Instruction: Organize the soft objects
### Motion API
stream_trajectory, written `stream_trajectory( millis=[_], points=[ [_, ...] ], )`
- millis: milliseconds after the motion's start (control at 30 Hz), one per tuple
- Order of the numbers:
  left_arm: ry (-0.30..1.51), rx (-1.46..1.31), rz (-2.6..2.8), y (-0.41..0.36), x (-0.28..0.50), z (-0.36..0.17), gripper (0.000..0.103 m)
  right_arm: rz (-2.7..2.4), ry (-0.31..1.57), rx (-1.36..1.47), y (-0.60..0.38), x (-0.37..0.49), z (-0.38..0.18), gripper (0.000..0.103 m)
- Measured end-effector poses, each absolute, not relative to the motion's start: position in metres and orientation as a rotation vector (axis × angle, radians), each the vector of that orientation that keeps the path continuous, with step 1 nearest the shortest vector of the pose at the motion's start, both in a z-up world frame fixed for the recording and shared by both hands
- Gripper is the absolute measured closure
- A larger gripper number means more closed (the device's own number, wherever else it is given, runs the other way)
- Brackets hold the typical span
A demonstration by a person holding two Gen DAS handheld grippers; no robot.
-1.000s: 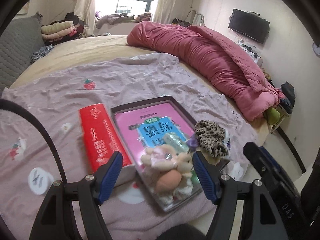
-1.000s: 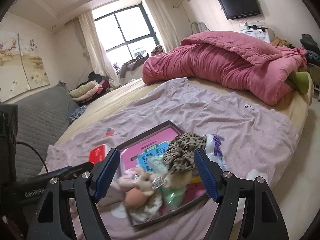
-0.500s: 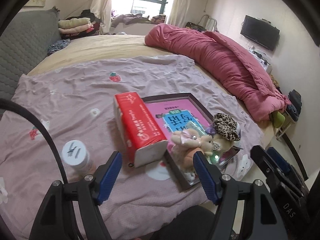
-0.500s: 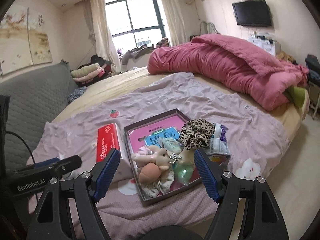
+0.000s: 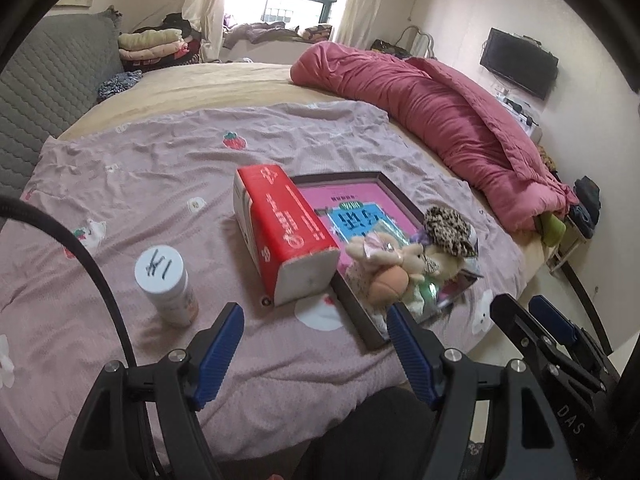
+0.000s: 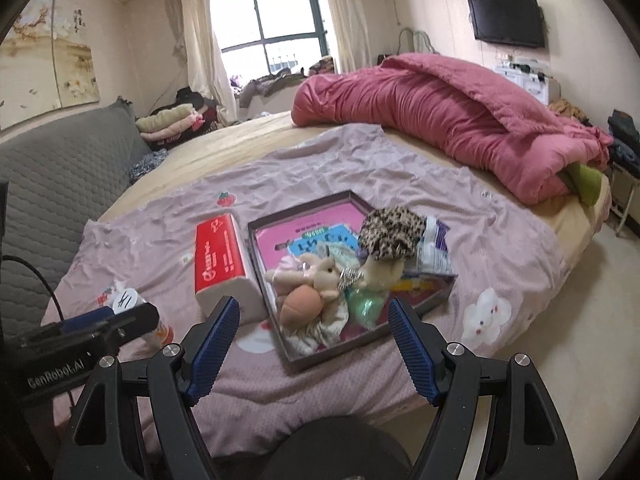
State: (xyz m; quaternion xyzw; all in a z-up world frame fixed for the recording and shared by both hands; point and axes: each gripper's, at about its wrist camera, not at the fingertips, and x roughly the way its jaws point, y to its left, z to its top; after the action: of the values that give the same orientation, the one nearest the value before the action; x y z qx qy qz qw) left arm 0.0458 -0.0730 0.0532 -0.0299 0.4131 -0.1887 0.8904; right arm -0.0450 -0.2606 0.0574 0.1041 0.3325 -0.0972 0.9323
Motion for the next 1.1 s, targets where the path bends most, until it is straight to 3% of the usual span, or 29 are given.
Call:
stream_trajectory(
  millis=[1100],
  points=[
    [0.889,0.007,-0.378,-0.085,0.015,0.028,0.029,-0.243,0.768,0.264,-0.259,-0.079,0.046,0.025]
  ],
)
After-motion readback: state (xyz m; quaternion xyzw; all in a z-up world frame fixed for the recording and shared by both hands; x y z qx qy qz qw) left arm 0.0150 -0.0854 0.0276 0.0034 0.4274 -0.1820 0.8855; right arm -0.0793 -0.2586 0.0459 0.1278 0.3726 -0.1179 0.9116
